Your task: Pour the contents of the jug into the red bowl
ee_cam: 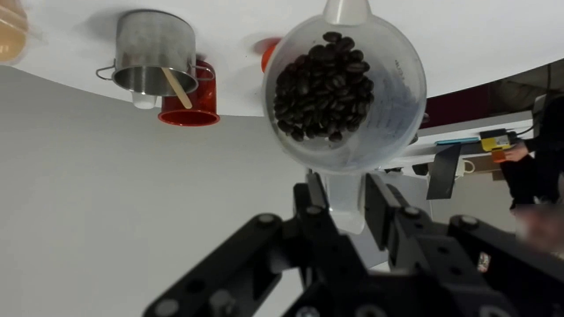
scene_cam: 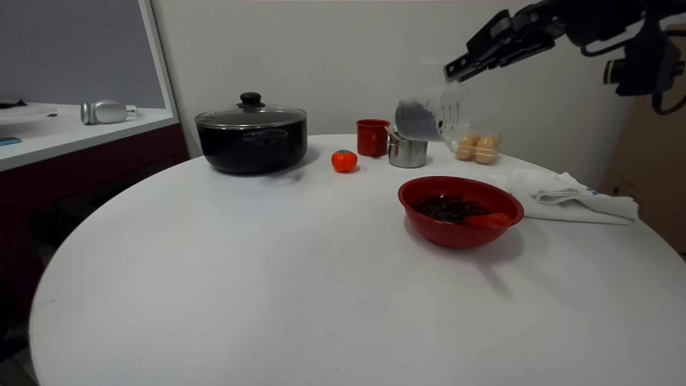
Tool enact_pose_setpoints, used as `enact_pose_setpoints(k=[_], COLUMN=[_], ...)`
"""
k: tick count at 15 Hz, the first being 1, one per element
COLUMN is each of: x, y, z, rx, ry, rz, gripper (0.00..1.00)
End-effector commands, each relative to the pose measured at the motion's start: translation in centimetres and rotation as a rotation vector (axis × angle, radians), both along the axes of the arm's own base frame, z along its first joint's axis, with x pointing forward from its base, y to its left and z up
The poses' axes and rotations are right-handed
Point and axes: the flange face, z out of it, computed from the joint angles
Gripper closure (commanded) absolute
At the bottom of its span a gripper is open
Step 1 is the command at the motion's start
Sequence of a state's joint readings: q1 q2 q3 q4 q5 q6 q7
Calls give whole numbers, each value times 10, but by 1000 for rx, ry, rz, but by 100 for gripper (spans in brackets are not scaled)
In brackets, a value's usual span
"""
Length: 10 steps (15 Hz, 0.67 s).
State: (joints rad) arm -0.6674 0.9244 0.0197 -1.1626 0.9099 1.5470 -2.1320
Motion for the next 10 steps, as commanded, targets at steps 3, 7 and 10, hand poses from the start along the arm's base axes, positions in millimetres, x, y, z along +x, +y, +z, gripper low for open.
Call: enact_pose_setpoints(k=[3,7,10], x=[2,2,3], y=[-9,-2,-1], z=[5,7,6], rx=[114,157,196], ry=[-8,-13,-33], rz=[-11,41,38], gripper=[93,93,93])
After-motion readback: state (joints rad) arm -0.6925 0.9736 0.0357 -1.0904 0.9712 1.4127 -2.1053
